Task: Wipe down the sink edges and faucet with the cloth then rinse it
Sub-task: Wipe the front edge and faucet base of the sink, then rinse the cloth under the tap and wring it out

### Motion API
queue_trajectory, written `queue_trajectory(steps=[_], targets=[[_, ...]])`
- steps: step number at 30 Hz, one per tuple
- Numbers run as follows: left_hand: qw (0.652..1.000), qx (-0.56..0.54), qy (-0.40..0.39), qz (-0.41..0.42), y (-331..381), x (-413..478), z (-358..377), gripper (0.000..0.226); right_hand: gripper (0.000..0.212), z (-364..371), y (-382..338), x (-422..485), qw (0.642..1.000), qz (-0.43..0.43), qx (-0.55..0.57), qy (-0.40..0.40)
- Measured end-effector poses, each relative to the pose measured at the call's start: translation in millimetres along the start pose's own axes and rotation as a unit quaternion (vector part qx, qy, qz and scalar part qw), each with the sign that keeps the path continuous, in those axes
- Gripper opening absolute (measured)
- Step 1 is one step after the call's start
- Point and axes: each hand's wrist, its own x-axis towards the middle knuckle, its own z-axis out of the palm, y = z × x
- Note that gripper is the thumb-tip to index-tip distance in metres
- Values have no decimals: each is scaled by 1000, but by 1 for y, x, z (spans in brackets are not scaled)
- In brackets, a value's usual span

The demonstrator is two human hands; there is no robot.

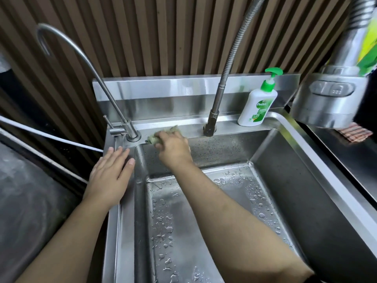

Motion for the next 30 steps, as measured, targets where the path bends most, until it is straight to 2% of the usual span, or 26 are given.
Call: queue_trajectory(steps=[2,5,7,8,10,11,13,15,18,19,22,25,27,28,30], targets=[[1000,-10,-12,-13,4,-3,-6,70,27,-9,8,-24,982,36,184,-34],[999,-31,17,7,27,-10,-17,66,22,-32,27,-71,896,107,429,-45],[993,-119,9,22,55,-21,-20,52,25,-49,36,-98,843,95,530,-12],[977,-212,-26,7,72,-29,-20,42,27,-57,40,-108,812,84,577,7],[898,-421,-118,-44,106,-47,-17,36,28,-75,43,-127,755,72,651,32],[859,-485,-147,-70,119,-54,-13,40,26,-84,44,-137,736,74,672,39],[817,-537,-181,-101,139,-68,-5,45,17,-97,47,-153,711,81,697,44],[801,-556,-194,-110,157,-79,3,36,12,-105,54,-164,713,93,694,42],[777,-584,-199,-128,177,-90,13,31,8,-112,71,-176,788,130,602,8],[771,-591,-192,-137,182,-92,15,27,10,-114,78,-180,797,145,587,-19],[764,-605,-158,-161,188,-98,24,27,33,-119,106,-190,776,168,599,-101],[795,-572,-131,-155,198,-105,27,35,51,-123,127,-192,778,154,601,-100],[805,-566,-81,-159,205,-106,26,37,57,-129,134,-189,783,136,598,-101],[796,-580,-54,-165,208,-106,26,39,58,-131,137,-188,774,126,609,-117],[757,-628,-26,-180,212,-108,27,43,60,-139,136,-186,744,117,637,-164]])
